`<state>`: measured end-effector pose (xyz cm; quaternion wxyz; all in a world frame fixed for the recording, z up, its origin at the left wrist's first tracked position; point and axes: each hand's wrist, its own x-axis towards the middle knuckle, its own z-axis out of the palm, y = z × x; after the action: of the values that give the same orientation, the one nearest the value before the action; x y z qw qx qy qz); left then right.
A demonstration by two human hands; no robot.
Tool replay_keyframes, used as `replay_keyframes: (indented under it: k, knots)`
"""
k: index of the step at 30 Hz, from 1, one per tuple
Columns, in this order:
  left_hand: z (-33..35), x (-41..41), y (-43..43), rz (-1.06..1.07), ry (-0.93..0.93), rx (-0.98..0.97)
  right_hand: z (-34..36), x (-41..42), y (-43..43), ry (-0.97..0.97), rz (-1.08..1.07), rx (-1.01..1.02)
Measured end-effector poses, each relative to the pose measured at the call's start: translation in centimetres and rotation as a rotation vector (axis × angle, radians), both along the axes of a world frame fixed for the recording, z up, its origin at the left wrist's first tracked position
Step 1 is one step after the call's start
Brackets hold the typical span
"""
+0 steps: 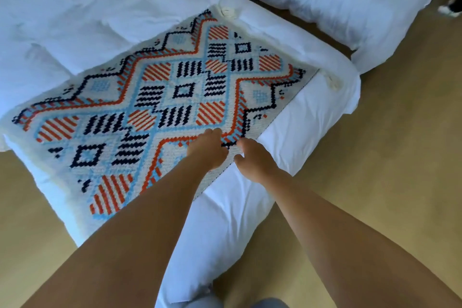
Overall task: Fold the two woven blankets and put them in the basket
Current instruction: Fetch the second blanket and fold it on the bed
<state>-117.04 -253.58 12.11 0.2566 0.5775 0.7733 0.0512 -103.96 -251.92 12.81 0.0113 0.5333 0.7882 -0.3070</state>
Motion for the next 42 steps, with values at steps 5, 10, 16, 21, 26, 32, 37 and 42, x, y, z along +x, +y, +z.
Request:
replay_keyframes:
  k: [5, 10, 16, 21, 26, 32, 37, 42]
  knots:
    - [1.1, 3.6, 8.6, 0.007, 0.029, -0.002, 0.8, 3.9, 9.2, 0.059, -0.004, 0.001]
    - [1.3, 8.6, 16.5, 0.13, 0.026, -0.008, 1.0, 9.2, 19.7, 0.07, 0.066, -0.046]
    - [2.3, 15.4, 25.5, 0.169, 0.049, -0.022, 2.3, 15.3, 31.1, 0.085, 0.164, -0.057]
    - [2.6, 17.0, 32.8, 0.264, -0.01, -0.019, 2.7, 16.8, 39.6, 0.089, 0.233, -0.006]
    - [1.6, 15.6, 41.4, 0.394, -0.087, 0.02, 2.5, 15.4, 47.9, 0.088, 0.285, 0.053]
    - [0.7, 14.0, 51.1, 0.402, -0.05, -0.011, 1.6, 13.5, 57.7, 0.021, 0.337, 0.069]
    - [0.0, 11.5, 56.5, 0.492, -0.052, -0.012, 0.9, 10.3, 64.5, 0.003, 0.413, 0.043]
    - [-2.4, 9.5, 61.9, 0.655, -0.041, -0.029, -1.3, 5.6, 71.4, 0.02, 0.545, -0.006]
